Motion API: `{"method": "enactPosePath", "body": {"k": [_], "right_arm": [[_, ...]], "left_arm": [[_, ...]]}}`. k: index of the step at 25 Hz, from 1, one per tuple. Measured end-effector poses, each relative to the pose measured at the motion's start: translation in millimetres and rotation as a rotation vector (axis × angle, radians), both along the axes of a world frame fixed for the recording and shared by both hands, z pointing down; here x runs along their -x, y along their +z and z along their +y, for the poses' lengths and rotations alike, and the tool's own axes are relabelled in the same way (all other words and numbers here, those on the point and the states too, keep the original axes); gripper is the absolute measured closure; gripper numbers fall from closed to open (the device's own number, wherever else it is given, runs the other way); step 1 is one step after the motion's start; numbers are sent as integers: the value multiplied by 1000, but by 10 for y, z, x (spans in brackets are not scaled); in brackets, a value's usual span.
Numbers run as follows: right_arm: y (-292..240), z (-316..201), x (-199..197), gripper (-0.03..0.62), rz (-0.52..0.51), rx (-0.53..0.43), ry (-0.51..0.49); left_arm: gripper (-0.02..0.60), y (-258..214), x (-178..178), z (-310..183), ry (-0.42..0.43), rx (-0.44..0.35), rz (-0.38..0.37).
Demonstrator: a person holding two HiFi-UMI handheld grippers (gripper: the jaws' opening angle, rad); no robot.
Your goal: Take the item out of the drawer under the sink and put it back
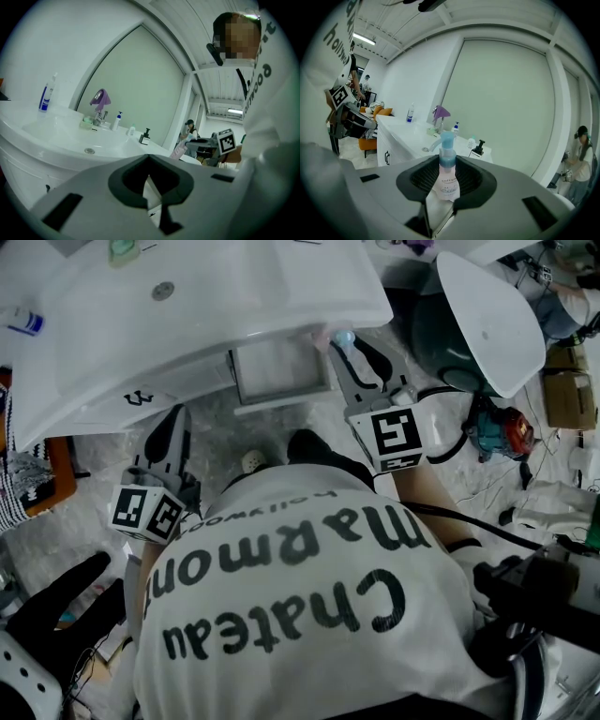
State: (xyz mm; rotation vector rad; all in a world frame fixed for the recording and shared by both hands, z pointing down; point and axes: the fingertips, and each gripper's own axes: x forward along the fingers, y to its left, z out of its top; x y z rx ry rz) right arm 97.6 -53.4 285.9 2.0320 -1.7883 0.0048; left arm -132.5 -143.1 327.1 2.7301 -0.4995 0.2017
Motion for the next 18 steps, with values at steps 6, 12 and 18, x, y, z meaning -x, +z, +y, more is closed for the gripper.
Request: {"method": "enactPosePath", "body": {"k": [6,12,18], "right_arm": [[-80,-3,19,482,6,-23,-4],[-161,-6,18,482,14,-33,-2],[-249,-20,-36,482,16,-45,11]], "left_arm": [[574,6,-10,-10,2,-6,10],[574,-4,-32,-34,2,-2,17],[574,-48,-49,-55,3,-10,23]]}}
